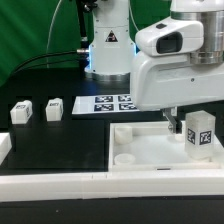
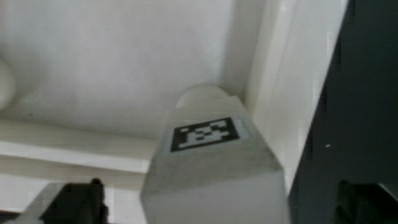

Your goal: Assemble one leg

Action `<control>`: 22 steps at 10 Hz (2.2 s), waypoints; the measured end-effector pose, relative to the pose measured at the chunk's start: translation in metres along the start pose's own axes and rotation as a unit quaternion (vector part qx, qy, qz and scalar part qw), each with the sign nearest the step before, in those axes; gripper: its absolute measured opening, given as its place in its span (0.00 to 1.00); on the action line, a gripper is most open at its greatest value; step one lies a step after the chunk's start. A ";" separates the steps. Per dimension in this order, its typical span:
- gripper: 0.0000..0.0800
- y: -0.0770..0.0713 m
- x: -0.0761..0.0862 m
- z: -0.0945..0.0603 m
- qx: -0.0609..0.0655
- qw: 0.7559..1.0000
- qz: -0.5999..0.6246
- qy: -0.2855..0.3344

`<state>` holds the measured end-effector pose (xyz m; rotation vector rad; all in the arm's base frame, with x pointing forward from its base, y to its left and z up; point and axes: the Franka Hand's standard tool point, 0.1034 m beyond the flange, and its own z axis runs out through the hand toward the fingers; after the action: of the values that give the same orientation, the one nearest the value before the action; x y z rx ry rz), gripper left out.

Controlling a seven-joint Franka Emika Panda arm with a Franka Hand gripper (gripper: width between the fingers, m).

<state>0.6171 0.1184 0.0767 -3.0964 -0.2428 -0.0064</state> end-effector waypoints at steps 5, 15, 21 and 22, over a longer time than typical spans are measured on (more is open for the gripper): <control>0.36 0.001 0.000 0.000 0.000 1.000 0.000 0.000; 0.37 0.004 0.000 0.001 0.014 0.926 0.378 0.002; 0.37 0.003 0.000 0.002 0.021 0.749 0.663 -0.008; 0.37 0.003 0.000 0.002 0.023 0.734 0.679 -0.010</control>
Offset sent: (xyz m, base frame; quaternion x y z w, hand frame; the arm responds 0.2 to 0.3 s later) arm 0.0000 0.0000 0.0000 0.0000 0.0000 0.0000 1.0000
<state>0.6178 0.1155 0.0746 -2.4075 1.9002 0.0683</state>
